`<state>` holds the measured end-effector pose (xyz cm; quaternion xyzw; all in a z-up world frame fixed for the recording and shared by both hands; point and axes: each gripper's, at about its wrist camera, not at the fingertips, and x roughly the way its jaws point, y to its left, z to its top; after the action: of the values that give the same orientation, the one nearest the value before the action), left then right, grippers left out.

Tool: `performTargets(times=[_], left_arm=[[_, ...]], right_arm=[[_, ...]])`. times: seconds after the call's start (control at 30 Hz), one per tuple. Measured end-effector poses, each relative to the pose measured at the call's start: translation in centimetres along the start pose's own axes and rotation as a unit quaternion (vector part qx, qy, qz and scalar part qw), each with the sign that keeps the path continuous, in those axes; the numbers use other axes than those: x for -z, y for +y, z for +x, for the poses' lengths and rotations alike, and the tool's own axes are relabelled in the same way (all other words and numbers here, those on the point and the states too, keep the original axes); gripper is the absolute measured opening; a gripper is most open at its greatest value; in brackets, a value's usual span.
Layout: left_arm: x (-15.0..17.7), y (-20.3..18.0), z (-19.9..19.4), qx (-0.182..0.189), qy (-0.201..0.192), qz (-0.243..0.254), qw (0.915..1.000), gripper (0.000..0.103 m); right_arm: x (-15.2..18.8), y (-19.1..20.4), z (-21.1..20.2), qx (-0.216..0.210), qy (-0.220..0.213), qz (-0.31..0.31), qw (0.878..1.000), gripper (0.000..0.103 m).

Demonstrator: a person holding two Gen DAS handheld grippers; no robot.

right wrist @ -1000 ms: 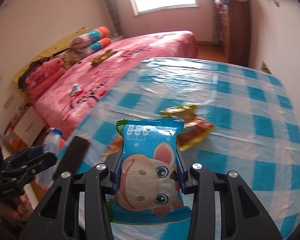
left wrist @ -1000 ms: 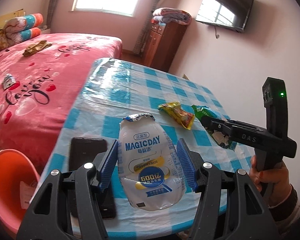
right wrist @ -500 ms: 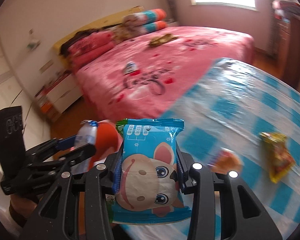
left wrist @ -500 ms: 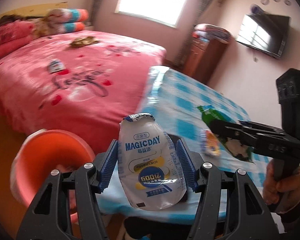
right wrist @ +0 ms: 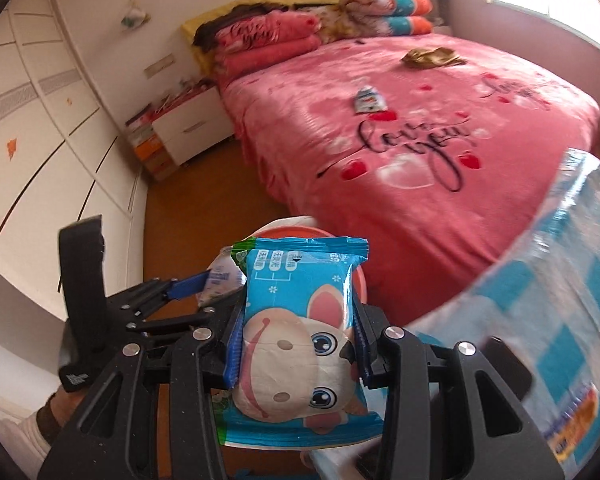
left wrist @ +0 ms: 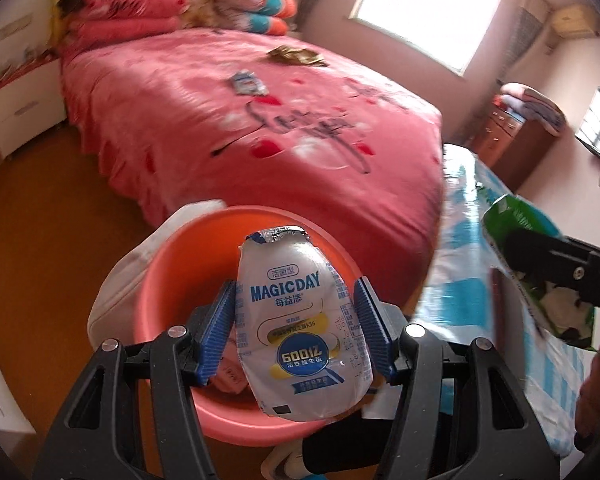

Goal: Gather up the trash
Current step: 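Carry both bags over the orange bucket and open both grippers, then move both grippers back over the remaining wrappers on the table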

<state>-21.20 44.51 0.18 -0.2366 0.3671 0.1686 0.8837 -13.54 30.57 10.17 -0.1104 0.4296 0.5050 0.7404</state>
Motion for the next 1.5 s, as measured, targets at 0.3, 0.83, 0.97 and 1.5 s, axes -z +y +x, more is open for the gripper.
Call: performTargets(times=[0.3,0.83,0.97,1.5], left_arm=[[0.5,2.9,2.2,-0.044,0.013,-0.032,0.9984,0.073],[0.1,2.0,0.5,-0.043,-0.008,-0.022,0.9988,0.081],[-0.1,0.9,-0.4,-0.026,-0.020,-0.014,0.9994,0.081],[0.0,-5.4,-2.4,0.009,-0.035,0.052,0.9980,0.081]], right_arm=[[-2.5,0.9,3.4,-0.009,0.007,0.018,1.000,0.071],[-0.4,-1.8,-2.6,0.063,-0.059,0.051,0.995,0.092],[0.7,-2.4,-3.7,0.066,-0.069,0.065,0.993,0.092],[5.3,-5.0,-8.0,0.091,-0.109,0.103,0.984,0.093]])
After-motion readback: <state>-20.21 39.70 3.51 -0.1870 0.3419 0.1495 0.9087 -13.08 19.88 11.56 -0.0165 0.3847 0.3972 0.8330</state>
